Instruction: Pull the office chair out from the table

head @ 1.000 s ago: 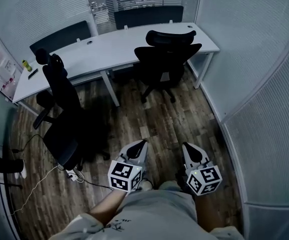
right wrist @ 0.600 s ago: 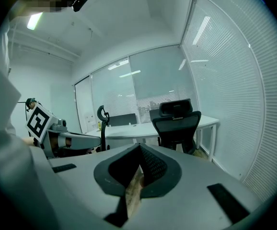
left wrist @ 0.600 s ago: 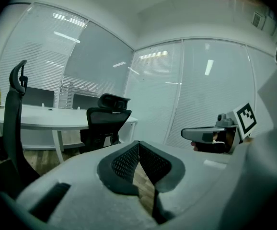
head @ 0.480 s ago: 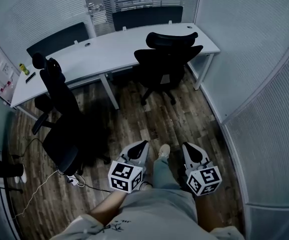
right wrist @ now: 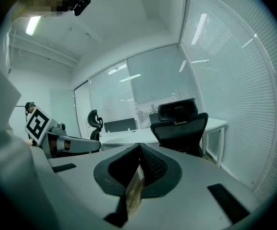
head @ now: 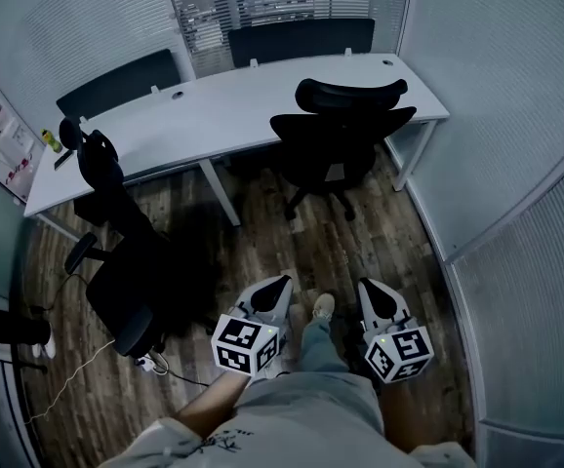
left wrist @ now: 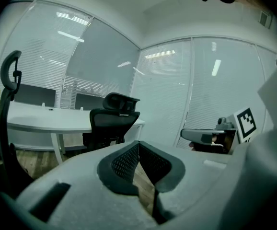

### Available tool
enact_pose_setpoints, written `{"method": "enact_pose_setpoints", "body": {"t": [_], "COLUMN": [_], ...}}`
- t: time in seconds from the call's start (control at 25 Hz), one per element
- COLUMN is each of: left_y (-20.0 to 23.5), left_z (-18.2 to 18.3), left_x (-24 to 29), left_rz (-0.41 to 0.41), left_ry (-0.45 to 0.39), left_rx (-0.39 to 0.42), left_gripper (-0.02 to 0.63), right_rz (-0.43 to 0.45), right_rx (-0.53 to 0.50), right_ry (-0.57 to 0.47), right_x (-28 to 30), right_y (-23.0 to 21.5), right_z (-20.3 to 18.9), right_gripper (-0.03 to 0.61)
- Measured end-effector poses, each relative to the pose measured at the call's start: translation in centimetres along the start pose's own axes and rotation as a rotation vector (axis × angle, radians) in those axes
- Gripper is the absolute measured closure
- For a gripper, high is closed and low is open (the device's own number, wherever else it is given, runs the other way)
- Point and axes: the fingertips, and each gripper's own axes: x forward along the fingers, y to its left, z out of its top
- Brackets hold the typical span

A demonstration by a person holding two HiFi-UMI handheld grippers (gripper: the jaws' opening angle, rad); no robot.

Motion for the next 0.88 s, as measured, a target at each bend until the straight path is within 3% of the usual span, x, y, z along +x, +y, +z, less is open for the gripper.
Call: {"method": "enact_pose_setpoints", "body": {"t": [0.88], "left_y": [9.9], "left_z": [12.2], "left_x": [21.0], "left_rz": [0.014], "left_ry": [-0.085], "left_rx": [-0.003], "left_gripper": [0.602], "right_rz": [-0.014], "right_rx": [-0.03], "right_ry": [-0.004], "right_x": [19.8], "right_y": [-16.9], "right_z": [9.6], "right_gripper": [0.571]}}
